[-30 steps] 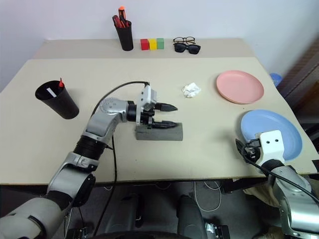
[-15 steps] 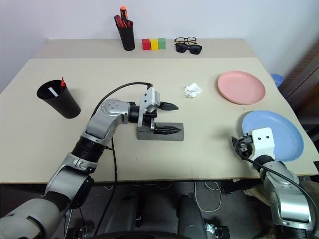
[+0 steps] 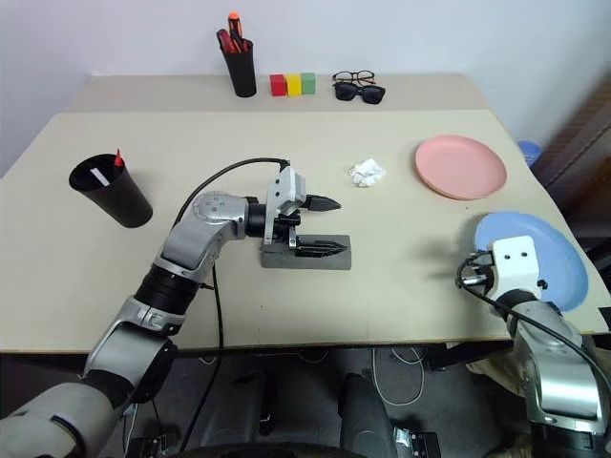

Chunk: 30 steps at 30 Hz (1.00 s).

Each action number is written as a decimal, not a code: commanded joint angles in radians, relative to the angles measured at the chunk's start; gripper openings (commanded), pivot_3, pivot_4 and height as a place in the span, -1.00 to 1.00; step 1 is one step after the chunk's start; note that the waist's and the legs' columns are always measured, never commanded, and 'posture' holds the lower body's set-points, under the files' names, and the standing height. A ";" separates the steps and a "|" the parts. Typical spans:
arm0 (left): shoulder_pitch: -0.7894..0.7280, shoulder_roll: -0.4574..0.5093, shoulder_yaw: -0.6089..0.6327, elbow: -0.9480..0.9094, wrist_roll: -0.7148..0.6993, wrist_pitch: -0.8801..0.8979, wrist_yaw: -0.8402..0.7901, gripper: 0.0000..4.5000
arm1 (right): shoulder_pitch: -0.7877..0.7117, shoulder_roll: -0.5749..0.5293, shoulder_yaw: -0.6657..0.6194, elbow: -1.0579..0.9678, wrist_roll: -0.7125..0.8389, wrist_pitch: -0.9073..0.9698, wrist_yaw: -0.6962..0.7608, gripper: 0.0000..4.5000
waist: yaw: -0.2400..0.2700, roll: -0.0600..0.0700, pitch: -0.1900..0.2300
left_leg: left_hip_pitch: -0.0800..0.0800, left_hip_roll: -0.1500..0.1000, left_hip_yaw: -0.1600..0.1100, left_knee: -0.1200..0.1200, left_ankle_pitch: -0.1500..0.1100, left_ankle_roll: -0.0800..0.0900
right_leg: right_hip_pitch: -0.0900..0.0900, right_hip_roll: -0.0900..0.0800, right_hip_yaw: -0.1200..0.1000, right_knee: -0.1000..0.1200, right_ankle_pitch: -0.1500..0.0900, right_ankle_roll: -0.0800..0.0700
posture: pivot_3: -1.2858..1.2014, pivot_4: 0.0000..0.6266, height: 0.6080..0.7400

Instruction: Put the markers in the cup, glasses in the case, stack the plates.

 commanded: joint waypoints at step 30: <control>0.232 0.126 0.093 -0.400 -0.084 0.223 0.284 1.00 | -1.132 0.031 0.332 1.539 -0.294 -0.802 0.124 0.58 | -0.026 0.004 0.003 | 0.000 -0.001 0.000 -0.002 0.001 0.000 | 0.000 0.000 0.001 0.001 0.000 0.001 | 0.03 -0.52 1.00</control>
